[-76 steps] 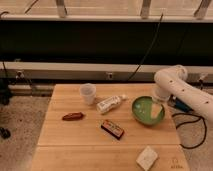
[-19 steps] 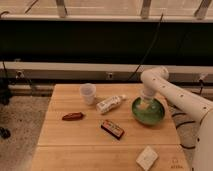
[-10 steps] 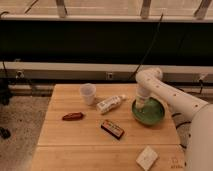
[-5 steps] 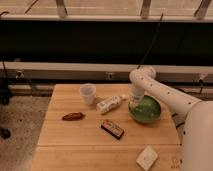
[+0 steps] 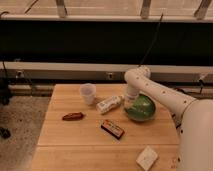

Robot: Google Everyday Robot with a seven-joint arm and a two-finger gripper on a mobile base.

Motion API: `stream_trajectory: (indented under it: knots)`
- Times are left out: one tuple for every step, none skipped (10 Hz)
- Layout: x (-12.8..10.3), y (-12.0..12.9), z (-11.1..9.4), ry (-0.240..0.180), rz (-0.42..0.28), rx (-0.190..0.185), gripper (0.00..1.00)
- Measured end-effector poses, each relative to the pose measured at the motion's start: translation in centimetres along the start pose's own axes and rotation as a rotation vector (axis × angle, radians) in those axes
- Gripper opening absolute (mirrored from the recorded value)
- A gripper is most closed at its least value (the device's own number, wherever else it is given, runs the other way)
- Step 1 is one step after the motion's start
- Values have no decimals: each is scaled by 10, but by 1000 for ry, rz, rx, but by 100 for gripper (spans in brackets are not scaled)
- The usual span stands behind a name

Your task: Push the ceramic bowl across the table

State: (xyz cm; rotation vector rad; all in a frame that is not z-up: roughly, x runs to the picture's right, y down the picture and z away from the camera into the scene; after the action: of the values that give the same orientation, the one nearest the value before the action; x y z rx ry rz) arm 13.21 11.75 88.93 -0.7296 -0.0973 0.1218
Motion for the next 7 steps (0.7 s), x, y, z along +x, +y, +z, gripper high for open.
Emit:
stream_trajectory:
  knots:
    - [-5,5,2,-4,-14,-12,0]
    - [-9,9,3,-8,-27,-18,0]
    - [-17,15,5,-13,-49,-28,0]
    - [-25,20,6,-19,-72,-36,0]
    - [-31,25,6,-23,-88,-43,0]
    - [-38,32,7,-27,-112,-52,0]
    - [-45,40,7,-33,-138,-61,0]
